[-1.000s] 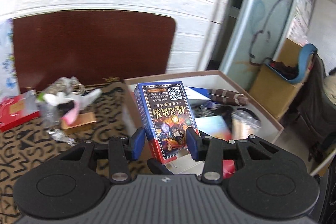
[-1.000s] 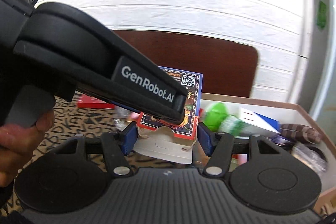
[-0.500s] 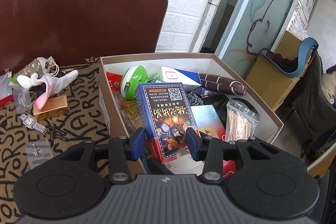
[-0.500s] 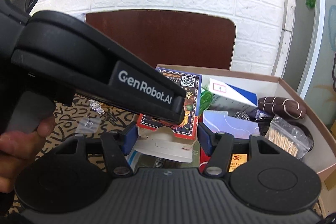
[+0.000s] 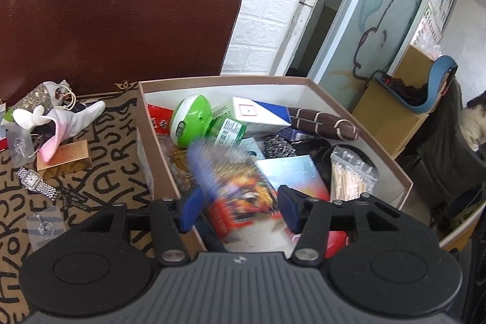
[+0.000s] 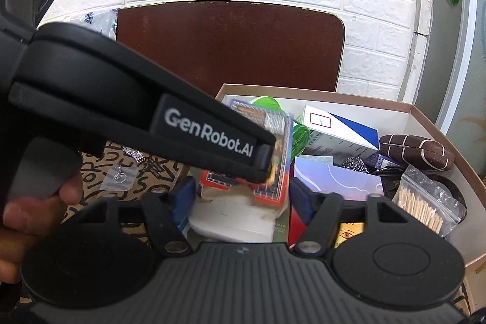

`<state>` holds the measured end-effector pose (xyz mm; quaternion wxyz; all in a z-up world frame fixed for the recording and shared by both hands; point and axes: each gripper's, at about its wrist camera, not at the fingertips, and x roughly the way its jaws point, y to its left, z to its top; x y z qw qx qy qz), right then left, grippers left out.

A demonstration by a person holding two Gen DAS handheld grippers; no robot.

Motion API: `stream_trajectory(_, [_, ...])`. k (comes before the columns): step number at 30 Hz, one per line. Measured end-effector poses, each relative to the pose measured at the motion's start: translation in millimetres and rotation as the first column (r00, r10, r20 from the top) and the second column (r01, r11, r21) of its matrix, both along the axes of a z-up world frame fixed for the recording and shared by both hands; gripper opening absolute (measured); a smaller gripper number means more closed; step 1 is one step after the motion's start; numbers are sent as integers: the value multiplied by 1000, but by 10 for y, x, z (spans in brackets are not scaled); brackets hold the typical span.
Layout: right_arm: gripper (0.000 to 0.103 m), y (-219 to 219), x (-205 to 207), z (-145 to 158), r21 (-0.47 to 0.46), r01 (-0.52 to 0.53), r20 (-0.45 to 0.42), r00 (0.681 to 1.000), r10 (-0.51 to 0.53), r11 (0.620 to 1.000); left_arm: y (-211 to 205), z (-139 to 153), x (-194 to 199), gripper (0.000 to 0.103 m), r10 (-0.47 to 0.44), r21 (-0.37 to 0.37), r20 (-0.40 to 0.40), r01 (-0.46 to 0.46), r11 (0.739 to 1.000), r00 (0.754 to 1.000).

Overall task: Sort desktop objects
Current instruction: 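Carry the card box with the left gripper into the cardboard box, then open the left gripper to drop the card box and withdraw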

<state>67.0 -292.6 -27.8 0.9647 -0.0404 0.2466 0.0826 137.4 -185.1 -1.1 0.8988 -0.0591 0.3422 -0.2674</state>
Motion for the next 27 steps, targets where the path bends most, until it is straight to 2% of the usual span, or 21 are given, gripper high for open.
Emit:
stream_trajectory(4, [77, -29, -43, 5, 5, 6, 5, 1000, -6, 1000, -6, 42, -41, 72, 4, -4, 32, -4, 1000, 999])
stream_trajectory(8, [75, -86, -86, 22, 38, 19, 17, 1000, -20, 999, -10, 49, -46, 72, 3, 0, 37, -3, 1000, 999])
stream_trajectory(13, [54, -113, -90, 32, 54, 9, 6, 1000, -9, 999, -15, 37, -30, 73, 4, -5, 35, -3, 1000, 999])
stream_trajectory(16, [47, -93, -44, 9, 36, 3, -8, 1000, -2, 999, -23, 30, -21, 75, -1, -5, 35, 1, 1000, 999])
stream_trajectory(24, [45, -77, 89, -30, 25, 0, -22, 1000, 0, 1000, -21, 7, 4, 78, -12, -23, 32, 13, 1000, 999])
stream_trajectory(26, [47, -80, 67, -17, 32, -3, -16, 1000, 3, 999, 3, 34, -19, 81, -12, -29, 35, 13, 999, 999])
stream_trajectory(27, [52, -83, 54, -11, 37, -5, -17, 1000, 5, 999, 19, 50, -41, 83, -11, -34, 40, 13, 999, 999])
